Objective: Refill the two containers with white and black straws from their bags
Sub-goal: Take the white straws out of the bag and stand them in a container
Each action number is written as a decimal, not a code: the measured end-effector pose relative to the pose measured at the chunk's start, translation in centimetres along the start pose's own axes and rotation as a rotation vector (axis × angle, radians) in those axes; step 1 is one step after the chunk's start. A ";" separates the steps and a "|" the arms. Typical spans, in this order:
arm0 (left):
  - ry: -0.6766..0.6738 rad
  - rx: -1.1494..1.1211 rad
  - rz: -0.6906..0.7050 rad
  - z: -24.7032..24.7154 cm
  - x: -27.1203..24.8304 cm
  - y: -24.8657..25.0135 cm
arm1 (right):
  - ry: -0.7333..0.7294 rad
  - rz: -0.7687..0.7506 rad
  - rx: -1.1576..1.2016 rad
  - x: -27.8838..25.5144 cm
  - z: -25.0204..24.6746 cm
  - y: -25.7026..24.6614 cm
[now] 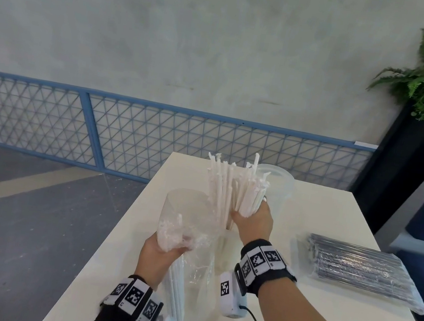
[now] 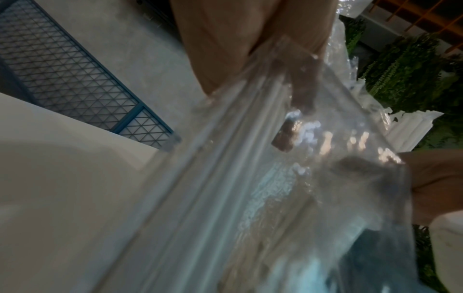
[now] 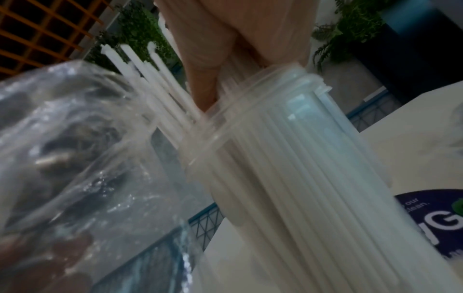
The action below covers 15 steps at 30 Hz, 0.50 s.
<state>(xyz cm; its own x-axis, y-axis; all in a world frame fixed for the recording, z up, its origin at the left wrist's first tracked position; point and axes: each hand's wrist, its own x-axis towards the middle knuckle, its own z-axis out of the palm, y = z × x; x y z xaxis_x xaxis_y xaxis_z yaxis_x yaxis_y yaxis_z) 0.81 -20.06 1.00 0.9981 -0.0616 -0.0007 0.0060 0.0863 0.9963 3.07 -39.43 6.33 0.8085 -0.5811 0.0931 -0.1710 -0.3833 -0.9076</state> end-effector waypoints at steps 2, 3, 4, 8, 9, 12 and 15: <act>-0.009 0.000 0.003 -0.2 -0.1 0.0 | 0.008 0.020 0.078 0.0 -0.6 -0.4; -0.010 -0.004 0.006 -0.2 -0.1 0.1 | 0.020 0.013 0.113 0.0 -0.9 -0.8; -0.005 -0.005 0.007 -0.2 -0.2 0.2 | 0.038 -0.007 0.136 0.1 -1.4 -1.3; 0.002 -0.004 0.019 0.0 -0.2 0.6 | 0.099 -0.133 0.196 0.6 -2.8 -3.3; 0.003 -0.004 0.020 0.0 -0.2 0.5 | 0.094 -0.148 0.182 0.5 -2.9 -3.5; -0.009 -0.004 0.017 0.3 -0.3 0.7 | -0.021 -0.122 0.083 -0.1 -2.6 -2.8; -0.022 -0.001 0.020 0.4 -0.4 0.7 | -0.141 -0.062 -0.010 -0.2 -2.1 -1.2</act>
<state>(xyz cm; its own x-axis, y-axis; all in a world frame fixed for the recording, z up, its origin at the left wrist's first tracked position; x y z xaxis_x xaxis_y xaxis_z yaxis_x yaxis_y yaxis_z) 0.42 -20.41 1.78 0.9965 -0.0814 0.0216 -0.0143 0.0884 0.9960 1.93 -40.33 8.24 0.8887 -0.4497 0.0894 -0.1235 -0.4225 -0.8979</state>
